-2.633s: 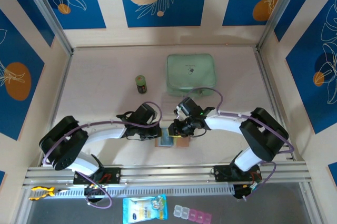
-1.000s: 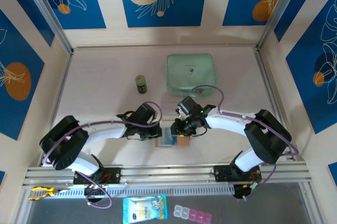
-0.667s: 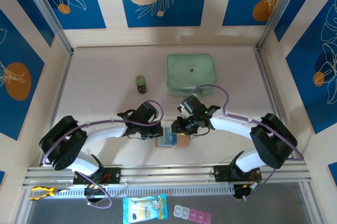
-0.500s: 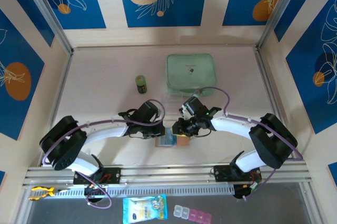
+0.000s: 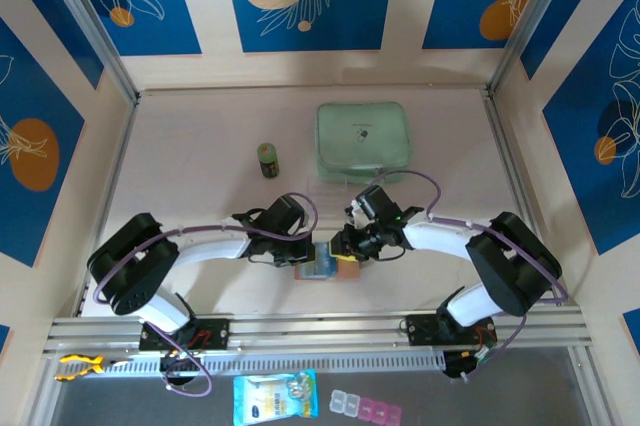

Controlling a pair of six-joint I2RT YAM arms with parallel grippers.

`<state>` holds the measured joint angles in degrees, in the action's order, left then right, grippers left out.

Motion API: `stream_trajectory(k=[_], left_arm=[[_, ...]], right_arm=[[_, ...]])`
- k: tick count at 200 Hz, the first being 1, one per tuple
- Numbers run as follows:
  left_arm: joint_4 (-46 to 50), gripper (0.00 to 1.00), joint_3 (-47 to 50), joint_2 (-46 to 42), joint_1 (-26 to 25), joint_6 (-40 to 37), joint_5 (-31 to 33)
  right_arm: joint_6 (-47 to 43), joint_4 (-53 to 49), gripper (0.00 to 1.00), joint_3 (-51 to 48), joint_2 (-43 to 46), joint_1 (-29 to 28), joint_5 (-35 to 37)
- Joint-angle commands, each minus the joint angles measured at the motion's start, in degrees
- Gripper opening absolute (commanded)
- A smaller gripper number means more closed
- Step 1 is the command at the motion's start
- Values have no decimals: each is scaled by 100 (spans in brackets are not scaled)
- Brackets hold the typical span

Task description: Take the credit cards out of the card holder

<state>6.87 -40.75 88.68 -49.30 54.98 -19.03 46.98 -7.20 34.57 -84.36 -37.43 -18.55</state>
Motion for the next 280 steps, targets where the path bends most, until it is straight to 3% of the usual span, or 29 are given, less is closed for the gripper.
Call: stream_trajectory(k=[1,149,232,280], left_arm=[[144,3,67,26,-53,-119,17],[174,2,138,37,-48,-62,57],[314,2,164,-87,-44,-76,182],[280,2,164,-84,-45,-68,172]], right_arm=[[44,233,30,-160,-114,81,-309],[56,1255,23,-403,-609,214,-1156],[-79,824,10,-477,-266,271,-880],[-342,228,8,-510,216,458,-766]])
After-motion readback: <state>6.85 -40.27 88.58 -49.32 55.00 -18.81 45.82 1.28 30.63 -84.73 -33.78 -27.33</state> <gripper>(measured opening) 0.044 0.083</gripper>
